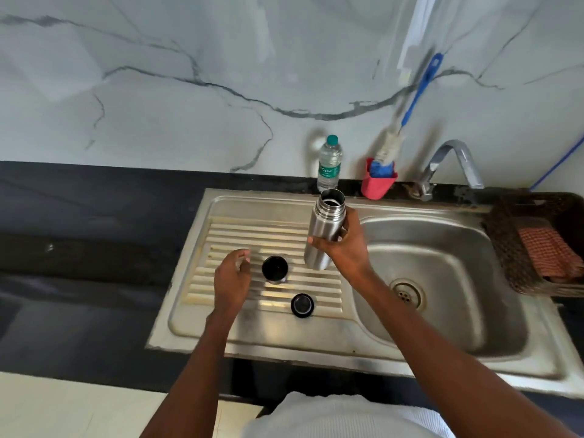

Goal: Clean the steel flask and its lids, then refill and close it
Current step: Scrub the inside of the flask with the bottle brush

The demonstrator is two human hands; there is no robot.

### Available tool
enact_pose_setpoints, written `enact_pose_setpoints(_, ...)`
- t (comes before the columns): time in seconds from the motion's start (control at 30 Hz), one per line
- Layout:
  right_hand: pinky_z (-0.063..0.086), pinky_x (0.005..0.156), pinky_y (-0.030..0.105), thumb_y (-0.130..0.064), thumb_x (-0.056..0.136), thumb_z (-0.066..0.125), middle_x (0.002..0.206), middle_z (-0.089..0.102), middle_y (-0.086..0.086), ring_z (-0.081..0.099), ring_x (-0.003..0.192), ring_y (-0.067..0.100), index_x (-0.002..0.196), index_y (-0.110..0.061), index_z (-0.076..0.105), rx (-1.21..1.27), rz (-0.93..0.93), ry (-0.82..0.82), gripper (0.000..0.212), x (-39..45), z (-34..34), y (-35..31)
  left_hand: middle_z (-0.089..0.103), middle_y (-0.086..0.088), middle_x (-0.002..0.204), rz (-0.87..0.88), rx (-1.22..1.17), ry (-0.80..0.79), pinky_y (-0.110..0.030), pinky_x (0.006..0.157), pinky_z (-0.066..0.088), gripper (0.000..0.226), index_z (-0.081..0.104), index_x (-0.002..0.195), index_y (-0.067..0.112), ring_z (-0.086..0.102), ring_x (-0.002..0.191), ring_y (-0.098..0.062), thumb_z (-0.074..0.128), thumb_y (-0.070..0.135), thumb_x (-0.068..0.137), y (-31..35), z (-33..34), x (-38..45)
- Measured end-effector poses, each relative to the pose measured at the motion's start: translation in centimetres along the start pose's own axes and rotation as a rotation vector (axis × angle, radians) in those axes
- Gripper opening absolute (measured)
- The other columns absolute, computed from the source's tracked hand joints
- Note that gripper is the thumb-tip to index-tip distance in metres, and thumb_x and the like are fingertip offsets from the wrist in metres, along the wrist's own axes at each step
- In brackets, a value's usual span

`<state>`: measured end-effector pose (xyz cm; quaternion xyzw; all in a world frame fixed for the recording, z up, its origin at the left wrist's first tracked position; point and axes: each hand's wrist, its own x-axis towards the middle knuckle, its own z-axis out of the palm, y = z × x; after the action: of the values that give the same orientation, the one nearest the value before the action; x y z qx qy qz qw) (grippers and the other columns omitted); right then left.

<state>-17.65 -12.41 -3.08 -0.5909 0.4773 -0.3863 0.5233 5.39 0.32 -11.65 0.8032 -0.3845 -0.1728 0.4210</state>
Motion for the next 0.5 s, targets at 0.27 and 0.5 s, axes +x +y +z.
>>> enact_pose_setpoints(0.27, 0.057, 0.1, 0.039, -0.016, 0.064, 0.098, 0.119, 0.069, -0.019, 0.065, 0.112, 0.004, 0.136, -0.029, 0.049, -0.076, 0.013, 0.001, 0.088, -1.0, 1.7, 1.5, 0.069, 0.01, 0.121, -0.062, 0.185, -0.167, -0.025, 0.086, 0.044, 0.024, 0.067, 0.124, 0.029, 0.068, 0.104, -0.016, 0.062, 0.02, 0.102, -2.2, 0.6, -0.5)
enact_pose_setpoints(0.5, 0.055, 0.096, 0.027, -0.013, 0.067, 0.096, 0.12, 0.067, -0.016, 0.064, 0.111, 0.001, 0.138, -0.025, 0.048, -0.098, 0.006, 0.012, 0.086, -1.5, 2.6, 2.1, 0.065, 0.014, 0.105, -0.006, 0.34, -0.16, -0.038, 0.074, 0.057, 0.013, 0.057, 0.108, 0.036, 0.066, 0.087, -0.019, 0.059, 0.029, 0.098, -2.0, 1.0, -0.9)
